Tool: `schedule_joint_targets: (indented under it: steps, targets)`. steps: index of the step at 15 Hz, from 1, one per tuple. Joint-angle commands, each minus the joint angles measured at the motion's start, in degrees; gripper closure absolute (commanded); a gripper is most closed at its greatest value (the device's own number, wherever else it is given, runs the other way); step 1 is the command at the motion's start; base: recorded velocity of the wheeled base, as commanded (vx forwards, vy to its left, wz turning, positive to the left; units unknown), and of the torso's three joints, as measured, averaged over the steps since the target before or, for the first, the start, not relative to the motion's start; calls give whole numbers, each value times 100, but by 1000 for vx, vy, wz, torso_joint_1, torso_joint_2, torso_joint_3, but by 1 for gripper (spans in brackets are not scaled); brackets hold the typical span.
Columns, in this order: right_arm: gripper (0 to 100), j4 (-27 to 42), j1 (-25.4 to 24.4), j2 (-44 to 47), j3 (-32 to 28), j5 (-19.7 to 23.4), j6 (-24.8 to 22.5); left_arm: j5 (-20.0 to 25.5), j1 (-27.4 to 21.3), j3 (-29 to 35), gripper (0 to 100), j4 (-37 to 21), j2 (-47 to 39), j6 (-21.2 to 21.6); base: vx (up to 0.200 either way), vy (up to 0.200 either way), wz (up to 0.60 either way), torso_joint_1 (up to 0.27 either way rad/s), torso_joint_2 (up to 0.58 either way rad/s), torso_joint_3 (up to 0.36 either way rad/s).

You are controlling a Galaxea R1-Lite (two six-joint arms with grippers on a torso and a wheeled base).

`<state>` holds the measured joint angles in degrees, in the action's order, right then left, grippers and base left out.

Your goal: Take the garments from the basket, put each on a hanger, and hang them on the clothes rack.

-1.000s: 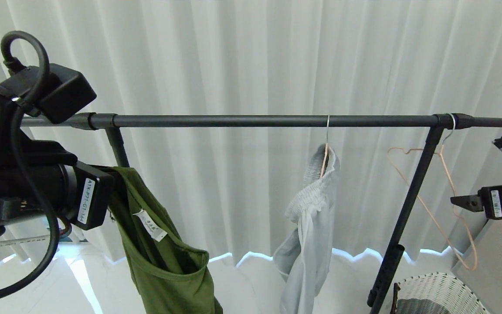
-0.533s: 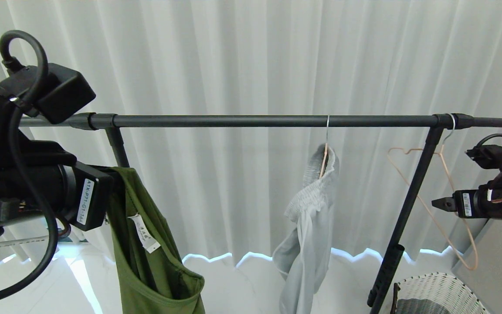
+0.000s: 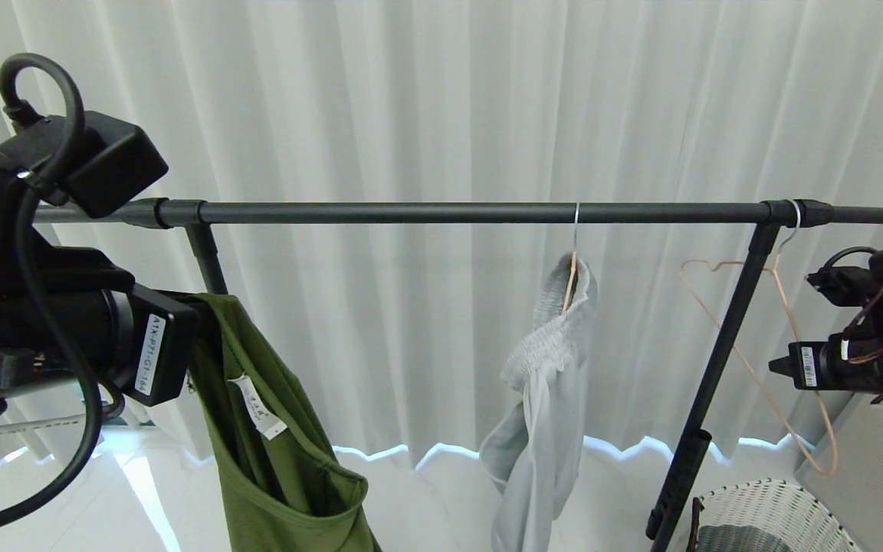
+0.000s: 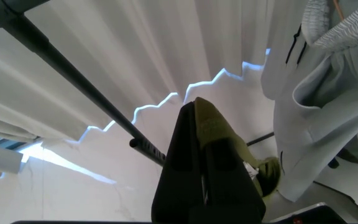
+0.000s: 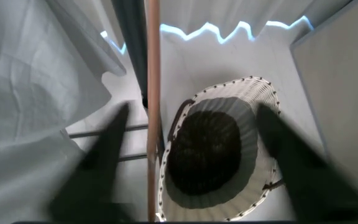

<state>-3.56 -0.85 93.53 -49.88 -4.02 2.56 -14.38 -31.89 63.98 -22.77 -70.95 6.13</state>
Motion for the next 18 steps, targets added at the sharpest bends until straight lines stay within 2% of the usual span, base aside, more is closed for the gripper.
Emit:
schedule_joint_targets:
  steps: [1, 7, 12, 15, 18]
  targets:
    - [100, 13, -3, 8, 5, -2, 8, -3, -1, 1, 100, 1, -7, 2, 0, 0, 0, 0, 0, 0]
    - [100, -4, -3, -107, -13, -2, 245, -3, -1, 1, 100, 1, -7, 2, 0, 0, 0, 0, 0, 0]
    - [100, -4, -11, -581, 5, 103, 430, -3, -1, 1, 100, 1, 20, 2, 0, 0, 0, 0, 0, 0]
    - [100, 48, -20, -1003, 225, 121, 438, -3, -1, 1, 100, 1, 20, -7, 0, 0, 0, 0, 0, 0]
    - [100, 48, -47, -1671, 691, 121, 438, -20, 7, 1, 100, 1, 29, 2, 0, 0, 0, 0, 0, 0]
